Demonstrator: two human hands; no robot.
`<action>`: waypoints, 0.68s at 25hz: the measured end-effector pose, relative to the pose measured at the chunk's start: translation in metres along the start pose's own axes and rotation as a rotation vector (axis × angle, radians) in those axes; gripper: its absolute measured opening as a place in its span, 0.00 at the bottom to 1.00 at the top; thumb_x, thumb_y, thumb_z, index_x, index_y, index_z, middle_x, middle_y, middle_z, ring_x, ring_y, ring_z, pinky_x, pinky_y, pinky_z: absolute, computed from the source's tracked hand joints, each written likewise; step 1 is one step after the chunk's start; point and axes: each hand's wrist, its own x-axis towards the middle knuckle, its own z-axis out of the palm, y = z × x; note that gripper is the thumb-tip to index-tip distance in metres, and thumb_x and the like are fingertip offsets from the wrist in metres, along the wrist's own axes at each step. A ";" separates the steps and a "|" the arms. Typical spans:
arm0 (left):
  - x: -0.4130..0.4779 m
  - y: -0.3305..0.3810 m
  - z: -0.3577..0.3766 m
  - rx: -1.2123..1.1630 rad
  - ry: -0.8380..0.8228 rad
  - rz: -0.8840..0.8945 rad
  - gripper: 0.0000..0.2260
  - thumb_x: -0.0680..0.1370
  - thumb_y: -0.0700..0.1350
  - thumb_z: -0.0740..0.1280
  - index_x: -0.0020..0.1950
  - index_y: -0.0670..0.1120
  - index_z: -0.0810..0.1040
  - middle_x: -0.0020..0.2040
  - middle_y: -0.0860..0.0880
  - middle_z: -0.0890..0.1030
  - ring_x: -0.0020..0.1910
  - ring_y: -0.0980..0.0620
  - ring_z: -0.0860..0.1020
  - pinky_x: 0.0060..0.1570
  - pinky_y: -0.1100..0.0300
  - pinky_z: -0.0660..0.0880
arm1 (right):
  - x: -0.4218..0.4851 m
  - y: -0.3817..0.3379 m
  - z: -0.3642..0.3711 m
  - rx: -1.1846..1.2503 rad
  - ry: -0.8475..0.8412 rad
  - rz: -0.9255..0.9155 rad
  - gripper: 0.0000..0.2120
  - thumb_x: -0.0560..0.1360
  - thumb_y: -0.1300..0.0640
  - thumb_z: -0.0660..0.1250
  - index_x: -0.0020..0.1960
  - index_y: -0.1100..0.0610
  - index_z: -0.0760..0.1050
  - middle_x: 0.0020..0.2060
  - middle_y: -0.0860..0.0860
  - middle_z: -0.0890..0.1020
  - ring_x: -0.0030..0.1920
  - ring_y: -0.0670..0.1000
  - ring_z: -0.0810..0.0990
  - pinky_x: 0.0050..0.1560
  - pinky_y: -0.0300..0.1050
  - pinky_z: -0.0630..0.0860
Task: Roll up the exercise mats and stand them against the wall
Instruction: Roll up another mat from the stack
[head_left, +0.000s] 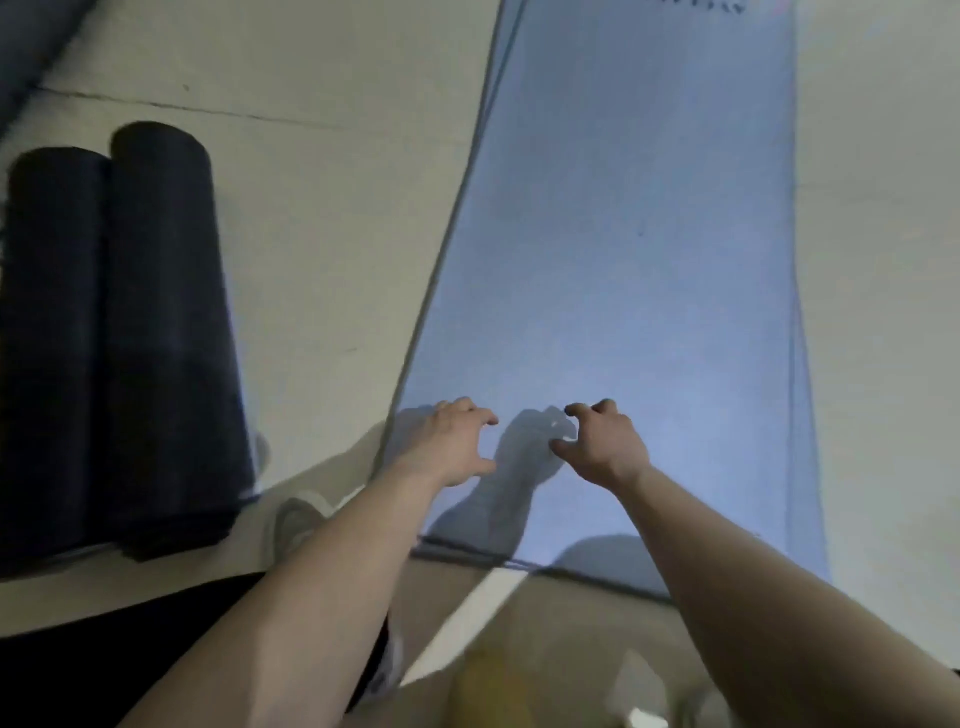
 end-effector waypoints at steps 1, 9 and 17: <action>0.003 0.023 0.030 0.100 -0.064 0.058 0.35 0.73 0.56 0.74 0.78 0.57 0.65 0.77 0.50 0.64 0.75 0.44 0.62 0.70 0.48 0.67 | -0.007 0.040 0.006 -0.025 -0.034 0.043 0.30 0.80 0.43 0.66 0.79 0.48 0.66 0.71 0.57 0.68 0.70 0.62 0.70 0.65 0.57 0.76; -0.004 0.067 0.131 0.702 -0.169 0.119 0.57 0.70 0.60 0.77 0.82 0.52 0.38 0.82 0.42 0.37 0.79 0.30 0.44 0.73 0.39 0.65 | -0.047 0.143 0.101 -0.445 -0.011 -0.049 0.62 0.63 0.49 0.82 0.79 0.48 0.39 0.79 0.58 0.43 0.76 0.64 0.51 0.59 0.57 0.71; 0.008 0.072 0.034 0.086 -0.465 0.022 0.21 0.69 0.48 0.79 0.61 0.51 0.84 0.57 0.43 0.85 0.55 0.43 0.83 0.52 0.58 0.77 | -0.037 0.144 -0.007 -0.129 -0.368 -0.167 0.20 0.70 0.48 0.78 0.61 0.47 0.83 0.62 0.51 0.83 0.60 0.54 0.80 0.60 0.49 0.79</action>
